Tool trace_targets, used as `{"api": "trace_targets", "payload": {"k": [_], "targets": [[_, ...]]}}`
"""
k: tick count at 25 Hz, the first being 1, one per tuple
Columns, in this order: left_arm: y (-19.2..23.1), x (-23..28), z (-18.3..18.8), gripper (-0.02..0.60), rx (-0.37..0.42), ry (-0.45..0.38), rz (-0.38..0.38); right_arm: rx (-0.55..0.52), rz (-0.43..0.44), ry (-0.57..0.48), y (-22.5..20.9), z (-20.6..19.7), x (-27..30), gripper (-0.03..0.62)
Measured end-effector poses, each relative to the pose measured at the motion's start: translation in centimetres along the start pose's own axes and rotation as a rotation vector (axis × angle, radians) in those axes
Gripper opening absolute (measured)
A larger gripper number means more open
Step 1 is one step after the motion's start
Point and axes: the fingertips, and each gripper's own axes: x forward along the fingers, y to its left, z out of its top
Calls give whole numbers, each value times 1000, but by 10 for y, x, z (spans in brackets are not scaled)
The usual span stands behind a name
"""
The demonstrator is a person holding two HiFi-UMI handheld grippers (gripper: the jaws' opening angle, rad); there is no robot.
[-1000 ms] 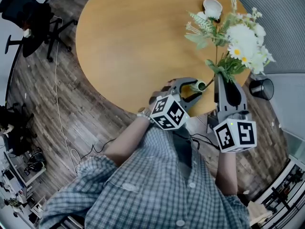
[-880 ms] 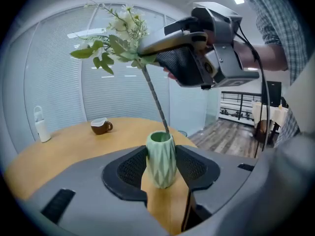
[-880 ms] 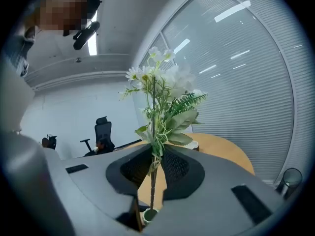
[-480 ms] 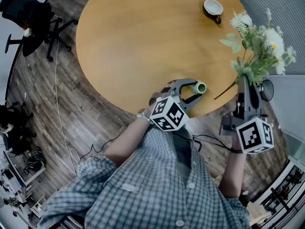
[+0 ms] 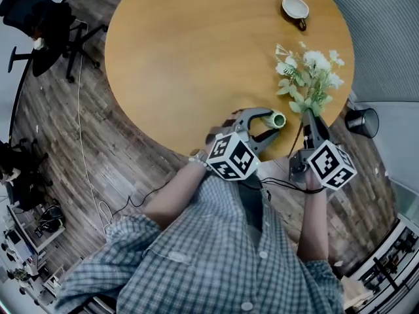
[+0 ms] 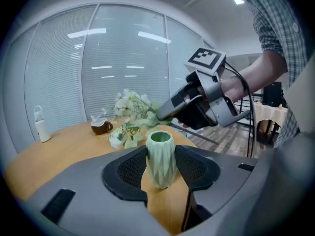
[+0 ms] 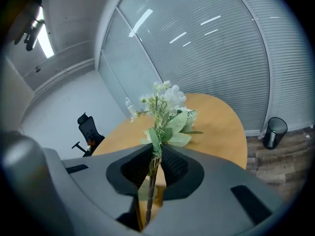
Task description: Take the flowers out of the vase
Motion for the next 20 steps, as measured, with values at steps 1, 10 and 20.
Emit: {"api": "trace_targets", "payload": {"k": [1,10,20], "targets": [[0,0,0,198,0,0,1,5,-1,22,-3,-8,5,51],[1,-2,-3,198,-4,2,8,-104,-39,167,-22,-66,40,52],[3,-1,0,199,-9,5,15,-413,-84,223,-25,-82,47,138]]}}
